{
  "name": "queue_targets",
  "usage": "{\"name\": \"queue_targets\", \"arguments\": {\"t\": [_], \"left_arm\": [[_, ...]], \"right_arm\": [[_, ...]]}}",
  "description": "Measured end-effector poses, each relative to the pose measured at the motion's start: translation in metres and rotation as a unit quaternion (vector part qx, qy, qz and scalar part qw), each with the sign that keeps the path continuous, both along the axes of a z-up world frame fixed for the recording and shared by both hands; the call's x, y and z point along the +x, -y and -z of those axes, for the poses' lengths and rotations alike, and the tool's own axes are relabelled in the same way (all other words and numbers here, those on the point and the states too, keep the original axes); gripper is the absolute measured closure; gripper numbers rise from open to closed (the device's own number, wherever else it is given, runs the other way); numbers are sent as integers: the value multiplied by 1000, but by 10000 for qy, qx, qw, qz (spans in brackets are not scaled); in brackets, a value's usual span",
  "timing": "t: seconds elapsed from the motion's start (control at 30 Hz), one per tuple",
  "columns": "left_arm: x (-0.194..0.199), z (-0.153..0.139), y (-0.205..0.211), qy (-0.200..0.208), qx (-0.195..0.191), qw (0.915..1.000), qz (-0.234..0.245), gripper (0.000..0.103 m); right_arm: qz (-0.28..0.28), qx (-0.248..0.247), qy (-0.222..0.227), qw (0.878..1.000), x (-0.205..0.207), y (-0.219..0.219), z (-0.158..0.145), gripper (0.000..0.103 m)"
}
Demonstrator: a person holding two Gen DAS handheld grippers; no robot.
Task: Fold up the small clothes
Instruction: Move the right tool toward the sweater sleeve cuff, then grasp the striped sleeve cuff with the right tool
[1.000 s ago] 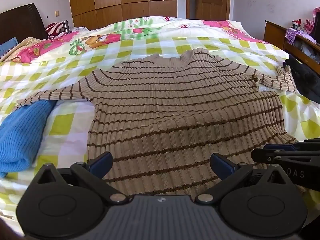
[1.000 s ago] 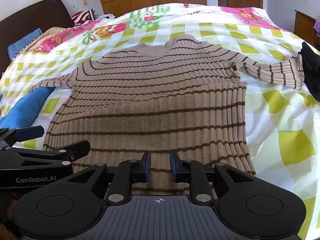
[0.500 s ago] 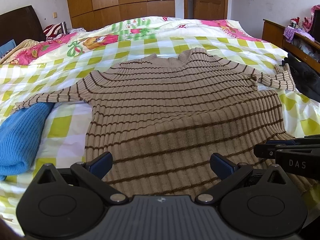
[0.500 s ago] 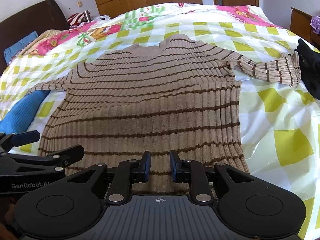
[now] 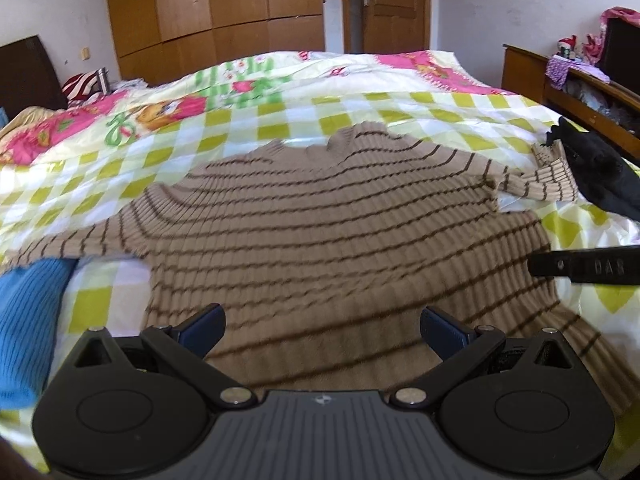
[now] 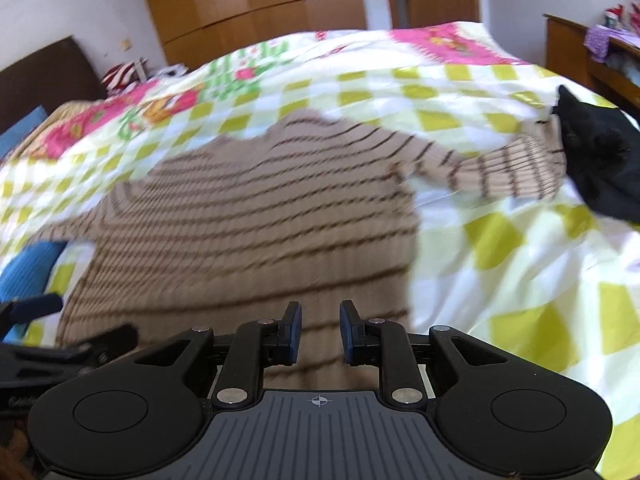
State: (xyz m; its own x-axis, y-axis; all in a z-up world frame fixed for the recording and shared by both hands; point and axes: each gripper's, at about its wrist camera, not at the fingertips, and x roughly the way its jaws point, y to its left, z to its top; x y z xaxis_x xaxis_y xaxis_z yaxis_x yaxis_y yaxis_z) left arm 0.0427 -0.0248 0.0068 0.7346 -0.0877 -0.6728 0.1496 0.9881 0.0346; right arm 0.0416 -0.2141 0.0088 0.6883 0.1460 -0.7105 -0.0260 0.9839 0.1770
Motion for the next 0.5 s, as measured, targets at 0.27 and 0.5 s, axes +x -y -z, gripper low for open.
{"name": "queue_targets", "arguments": {"t": [0.27, 0.5], "left_arm": [[45, 4, 28, -27, -42, 9994, 342, 0], [90, 11, 51, -18, -120, 9985, 538, 0]], "right_arm": [[911, 646, 65, 9937, 55, 70, 7, 76], [1782, 2416, -88, 9538, 110, 134, 48, 74]]}}
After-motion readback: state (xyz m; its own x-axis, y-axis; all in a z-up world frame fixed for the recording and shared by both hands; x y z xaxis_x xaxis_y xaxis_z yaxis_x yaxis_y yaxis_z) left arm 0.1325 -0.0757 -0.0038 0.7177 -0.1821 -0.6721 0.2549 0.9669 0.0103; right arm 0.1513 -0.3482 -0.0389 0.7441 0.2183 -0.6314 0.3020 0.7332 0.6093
